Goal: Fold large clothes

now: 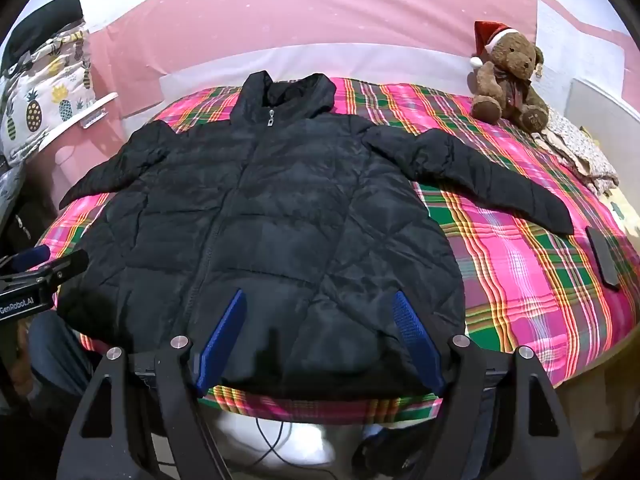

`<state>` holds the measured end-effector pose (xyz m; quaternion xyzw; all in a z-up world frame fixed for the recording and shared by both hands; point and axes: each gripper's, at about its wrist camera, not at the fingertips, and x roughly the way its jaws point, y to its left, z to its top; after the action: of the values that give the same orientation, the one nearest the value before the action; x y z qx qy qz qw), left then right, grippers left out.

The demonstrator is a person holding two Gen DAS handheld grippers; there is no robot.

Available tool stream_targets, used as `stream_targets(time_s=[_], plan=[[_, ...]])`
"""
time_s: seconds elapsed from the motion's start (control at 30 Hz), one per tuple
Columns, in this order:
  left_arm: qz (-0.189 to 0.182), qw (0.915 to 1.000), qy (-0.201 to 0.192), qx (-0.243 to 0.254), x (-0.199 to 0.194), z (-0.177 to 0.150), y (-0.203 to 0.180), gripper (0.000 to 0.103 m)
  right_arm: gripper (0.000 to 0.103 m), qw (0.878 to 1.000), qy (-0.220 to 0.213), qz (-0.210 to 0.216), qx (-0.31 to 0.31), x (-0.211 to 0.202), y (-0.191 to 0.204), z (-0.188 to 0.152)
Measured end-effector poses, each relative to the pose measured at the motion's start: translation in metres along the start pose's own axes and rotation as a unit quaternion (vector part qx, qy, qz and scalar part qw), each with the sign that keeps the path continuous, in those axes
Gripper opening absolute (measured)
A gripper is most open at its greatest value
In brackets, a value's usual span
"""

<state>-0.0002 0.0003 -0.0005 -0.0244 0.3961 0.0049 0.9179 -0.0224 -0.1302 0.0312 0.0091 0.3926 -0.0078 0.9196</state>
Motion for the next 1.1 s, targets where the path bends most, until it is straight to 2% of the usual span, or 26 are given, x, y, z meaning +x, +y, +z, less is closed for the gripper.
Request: stream_targets(time_s=[0.17, 0.3, 0.4, 0.83, 0.97, 1.1], plan=[[0.002, 1.0000, 0.003, 0.007, 0.003, -0.007, -0.003, 0.103, 0.075, 1.000, -0.003, -0.002, -0.002, 0.000, -0.001, 0.000], [-0.024, 0.9995, 0.018, 0.003, 0.007, -0.005, 0.001, 0.103, 0.075, 1.000, -0.003, -0.004, -0.002, 0.000, -0.001, 0.000], [-0.027, 0.9992, 0.028, -0.005, 0.010, -0.005, 0.006, 0.103, 0.075, 1.000, -0.002, -0.004, -0.003, 0.000, -0.001, 0.001], [-0.030, 0.9992, 0.027, -0.006, 0.010, -0.005, 0.006, 0.103, 0.075, 1.000, -0.001, -0.003, -0.003, 0.003, -0.002, 0.002], [-0.048, 0.9983, 0.032, -0.009, 0.012, -0.004, 0.006, 0.103, 0.075, 1.000, -0.001, -0.004, -0.003, 0.003, -0.002, 0.002], [-0.049, 0.9982, 0.035, -0.010, 0.013, -0.005, 0.005, 0.103, 0.075, 1.000, 0.000, -0.005, -0.004, 0.004, -0.003, 0.001]])
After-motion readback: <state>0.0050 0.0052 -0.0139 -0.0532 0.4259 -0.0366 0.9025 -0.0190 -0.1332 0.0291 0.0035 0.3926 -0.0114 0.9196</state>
